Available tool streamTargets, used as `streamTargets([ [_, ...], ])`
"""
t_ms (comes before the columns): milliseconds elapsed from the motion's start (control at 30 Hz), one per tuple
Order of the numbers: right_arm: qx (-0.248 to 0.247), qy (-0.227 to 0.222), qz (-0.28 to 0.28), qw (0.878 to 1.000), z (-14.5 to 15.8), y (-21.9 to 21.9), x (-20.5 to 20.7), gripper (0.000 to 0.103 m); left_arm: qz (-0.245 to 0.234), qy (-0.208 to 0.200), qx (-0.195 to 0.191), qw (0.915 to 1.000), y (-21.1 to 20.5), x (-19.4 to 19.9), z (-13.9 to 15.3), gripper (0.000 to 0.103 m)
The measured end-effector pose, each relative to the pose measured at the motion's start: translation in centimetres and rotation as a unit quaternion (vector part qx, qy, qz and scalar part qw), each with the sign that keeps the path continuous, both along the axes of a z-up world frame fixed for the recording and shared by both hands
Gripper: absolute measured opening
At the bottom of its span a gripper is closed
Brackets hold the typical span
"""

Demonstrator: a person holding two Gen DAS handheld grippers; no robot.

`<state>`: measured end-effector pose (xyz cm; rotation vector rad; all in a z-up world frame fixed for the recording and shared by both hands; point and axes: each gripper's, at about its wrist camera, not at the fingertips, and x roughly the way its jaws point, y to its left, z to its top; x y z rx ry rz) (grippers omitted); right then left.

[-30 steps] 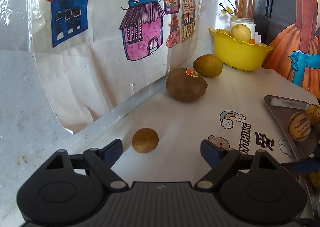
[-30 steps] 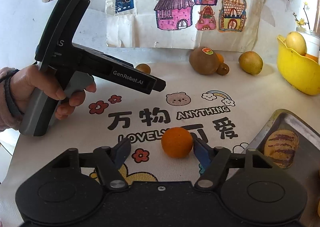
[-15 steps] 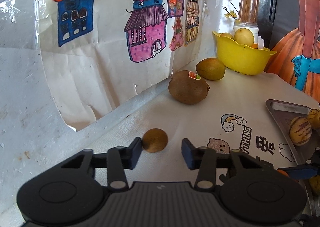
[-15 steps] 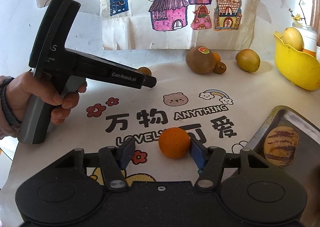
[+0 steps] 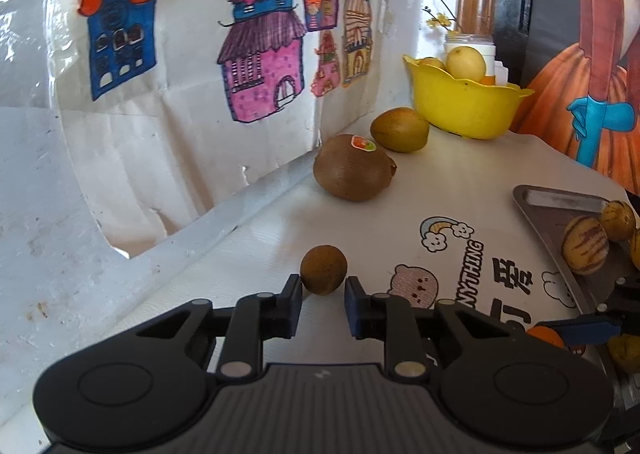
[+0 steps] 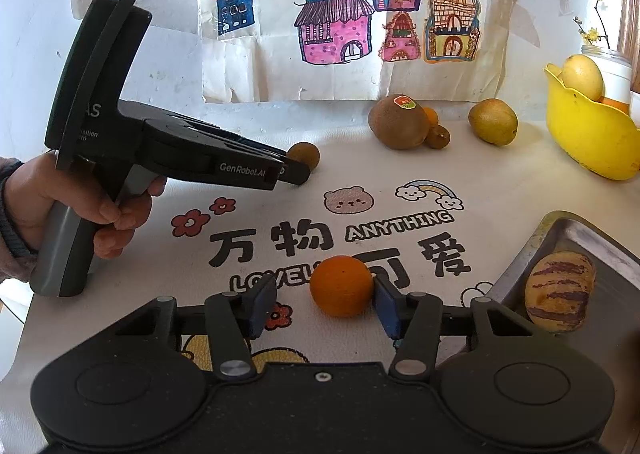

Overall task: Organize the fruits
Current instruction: 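Grasp the orange with the right tool while the left tool grasps a small brown fruit, then carry the orange and brown fruit over the metal tray and open both tools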

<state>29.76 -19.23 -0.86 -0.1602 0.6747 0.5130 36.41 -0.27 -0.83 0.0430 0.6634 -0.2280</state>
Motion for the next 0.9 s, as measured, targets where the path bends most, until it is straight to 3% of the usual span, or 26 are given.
streamTargets([
  [100, 0.0, 0.0, 0.0, 1.0, 0.0, 0.0, 0.0, 0.055, -0.002, -0.002, 0.001, 1.0, -0.1, 0.0, 0.0, 0.027],
  [267, 0.001, -0.001, -0.001, 1.0, -0.1, 0.1, 0.1, 0.054, 0.001, -0.003, 0.004, 1.0, -0.3, 0.7, 0.0, 0.038],
  [500, 0.004, -0.005, -0.007, 1.0, -0.1, 0.1, 0.4, 0.044, -0.006, -0.002, 0.01, 0.9999, -0.8, 1.7, -0.1, 0.037],
  [567, 0.005, -0.006, -0.008, 1.0, -0.1, 0.0, 0.4, 0.043, -0.009, -0.001, 0.01, 0.9999, -0.8, 1.5, -0.1, 0.03],
  [633, 0.005, -0.007, -0.009, 1.0, -0.1, 0.1, 0.4, 0.038, -0.012, -0.001, 0.009, 0.9999, -0.9, 1.3, -0.1, 0.029],
  [900, 0.017, -0.005, -0.003, 1.0, 0.1, 0.0, -0.5, 0.036, -0.029, 0.006, 0.012, 0.9995, -1.6, -0.7, 0.2, 0.028],
])
